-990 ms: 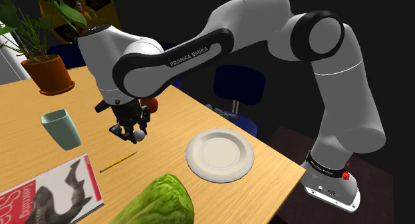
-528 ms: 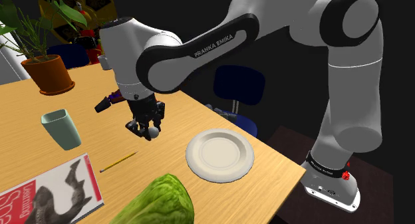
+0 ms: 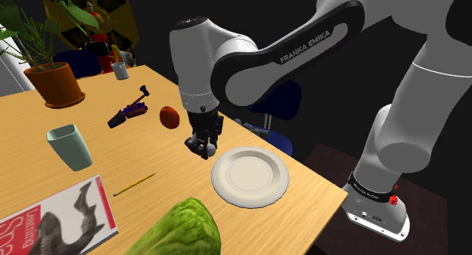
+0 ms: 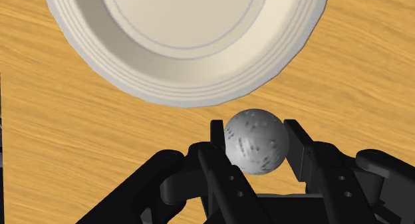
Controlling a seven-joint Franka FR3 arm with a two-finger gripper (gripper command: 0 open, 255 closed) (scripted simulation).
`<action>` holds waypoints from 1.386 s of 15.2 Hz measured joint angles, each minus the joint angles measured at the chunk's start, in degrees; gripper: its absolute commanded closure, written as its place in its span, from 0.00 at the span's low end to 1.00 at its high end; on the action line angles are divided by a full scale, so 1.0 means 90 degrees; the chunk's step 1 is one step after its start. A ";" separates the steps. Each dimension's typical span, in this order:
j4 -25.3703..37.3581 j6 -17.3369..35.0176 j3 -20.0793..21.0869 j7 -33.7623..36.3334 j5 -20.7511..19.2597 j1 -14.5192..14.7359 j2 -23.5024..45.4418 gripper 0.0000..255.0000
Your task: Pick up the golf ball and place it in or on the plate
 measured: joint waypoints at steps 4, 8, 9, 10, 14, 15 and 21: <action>-0.1014 0.0056 -0.0157 -0.0426 0.0635 0.0079 -0.1118 1.00; -0.2090 -0.0009 -0.0446 -0.0857 0.1206 0.0344 -0.2348 1.00; -0.2215 0.0005 -0.0479 -0.0900 0.1255 0.0378 -0.2467 1.00; -0.2360 0.0062 -0.0503 -0.0934 0.1298 0.0407 -0.2558 1.00; -0.2670 0.0410 -0.0452 -0.0921 0.1331 0.0425 -0.2515 1.00; -0.2725 0.0512 -0.0429 -0.0907 0.1325 0.0418 -0.2465 1.00; -0.3039 0.1094 -0.0296 -0.0817 0.1281 0.0377 -0.2185 1.00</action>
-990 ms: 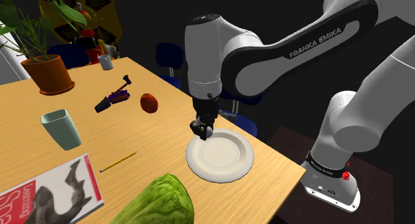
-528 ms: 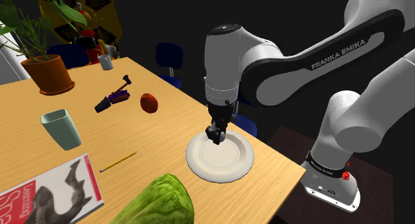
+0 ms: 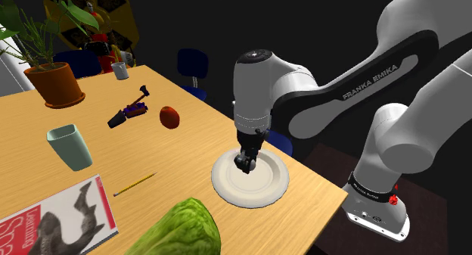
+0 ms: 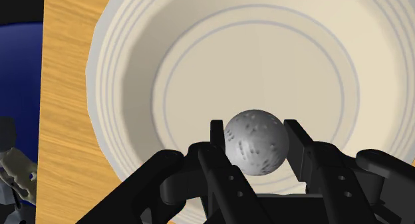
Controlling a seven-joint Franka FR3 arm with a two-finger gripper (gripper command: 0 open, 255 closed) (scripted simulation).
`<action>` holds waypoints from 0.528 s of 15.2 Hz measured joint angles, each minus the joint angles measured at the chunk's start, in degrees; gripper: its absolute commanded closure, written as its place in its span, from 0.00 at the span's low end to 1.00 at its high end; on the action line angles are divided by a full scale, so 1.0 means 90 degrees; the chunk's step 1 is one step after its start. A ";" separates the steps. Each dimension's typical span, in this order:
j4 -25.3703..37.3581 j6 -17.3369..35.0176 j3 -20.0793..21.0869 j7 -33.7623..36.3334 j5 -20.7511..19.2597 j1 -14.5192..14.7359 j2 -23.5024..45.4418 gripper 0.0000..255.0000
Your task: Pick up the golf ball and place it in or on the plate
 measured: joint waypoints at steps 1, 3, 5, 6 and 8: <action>-0.0058 0.0080 0.0016 0.0011 0.0001 0.0001 0.0023 1.00; -0.0078 0.0158 0.0038 0.0030 -0.0016 -0.0012 0.0082 1.00; -0.0089 0.0179 0.0043 0.0033 -0.0018 -0.0014 0.0092 1.00; -0.0091 0.0183 0.0043 0.0033 -0.0019 -0.0014 0.0093 1.00; -0.0092 0.0185 0.0044 0.0034 -0.0019 -0.0014 0.0094 1.00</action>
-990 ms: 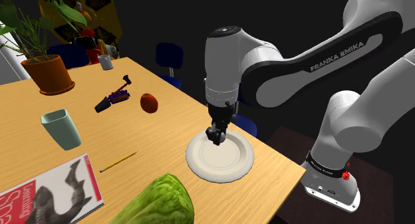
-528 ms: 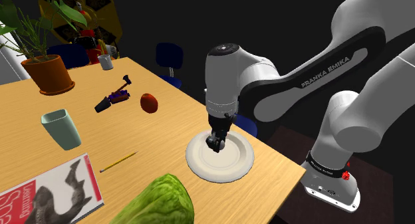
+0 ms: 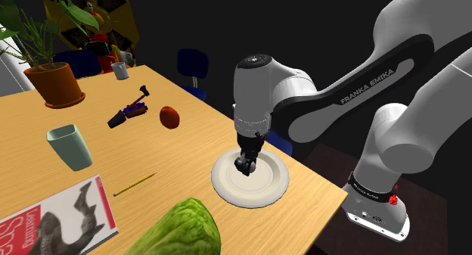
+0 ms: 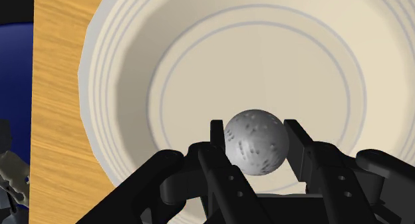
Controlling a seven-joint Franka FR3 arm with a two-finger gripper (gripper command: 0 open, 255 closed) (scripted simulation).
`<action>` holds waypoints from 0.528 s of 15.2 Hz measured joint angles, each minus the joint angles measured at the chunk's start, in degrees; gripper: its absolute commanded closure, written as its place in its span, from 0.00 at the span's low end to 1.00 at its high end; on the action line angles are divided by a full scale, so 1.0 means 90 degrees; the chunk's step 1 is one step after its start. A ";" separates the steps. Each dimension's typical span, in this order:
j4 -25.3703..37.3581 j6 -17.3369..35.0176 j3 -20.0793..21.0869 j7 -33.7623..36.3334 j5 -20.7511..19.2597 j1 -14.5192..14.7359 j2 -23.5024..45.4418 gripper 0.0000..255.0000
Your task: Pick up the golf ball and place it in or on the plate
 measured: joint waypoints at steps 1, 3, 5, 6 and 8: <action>0.0000 0.0000 0.0000 0.0000 0.0000 0.0000 0.0000 0.00; 0.0000 0.0000 0.0000 0.0000 0.0000 0.0000 0.0000 0.00; 0.0000 0.0000 0.0000 0.0000 0.0000 0.0000 0.0000 0.00; 0.0000 0.0000 0.0000 0.0000 0.0000 0.0000 0.0000 0.00; 0.0060 -0.0121 -0.0024 -0.0015 0.0020 0.0016 -0.0070 0.00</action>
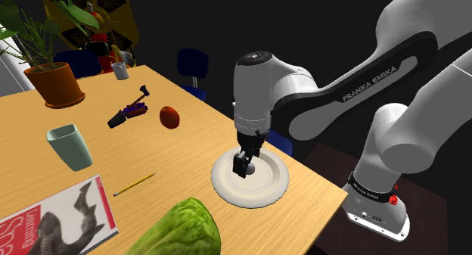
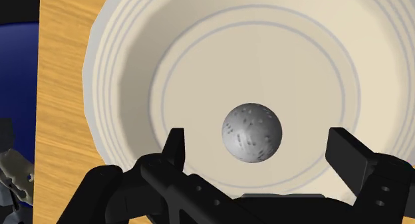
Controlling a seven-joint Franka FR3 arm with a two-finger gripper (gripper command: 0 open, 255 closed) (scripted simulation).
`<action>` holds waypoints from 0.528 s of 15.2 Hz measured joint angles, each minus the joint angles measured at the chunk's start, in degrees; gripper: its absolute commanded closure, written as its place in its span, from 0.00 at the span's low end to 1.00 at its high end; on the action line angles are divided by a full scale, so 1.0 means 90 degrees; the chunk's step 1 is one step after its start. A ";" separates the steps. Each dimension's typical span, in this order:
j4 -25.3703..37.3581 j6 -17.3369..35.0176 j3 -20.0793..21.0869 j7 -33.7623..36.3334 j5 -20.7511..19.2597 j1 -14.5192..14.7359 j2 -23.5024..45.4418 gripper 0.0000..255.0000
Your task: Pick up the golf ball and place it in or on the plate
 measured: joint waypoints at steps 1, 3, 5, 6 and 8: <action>0.0099 -0.0176 -0.0041 -0.0031 0.0013 0.0010 -0.0084 0.00; 0.0316 -0.0605 -0.0128 -0.0081 0.0059 0.0055 -0.0309 0.00; 0.0395 -0.0752 -0.0157 -0.0096 0.0068 0.0066 -0.0374 0.00; 0.0424 -0.0779 -0.0156 -0.0091 0.0064 0.0064 -0.0370 0.00; 0.0435 -0.0802 -0.0158 -0.0090 0.0066 0.0068 -0.0380 0.00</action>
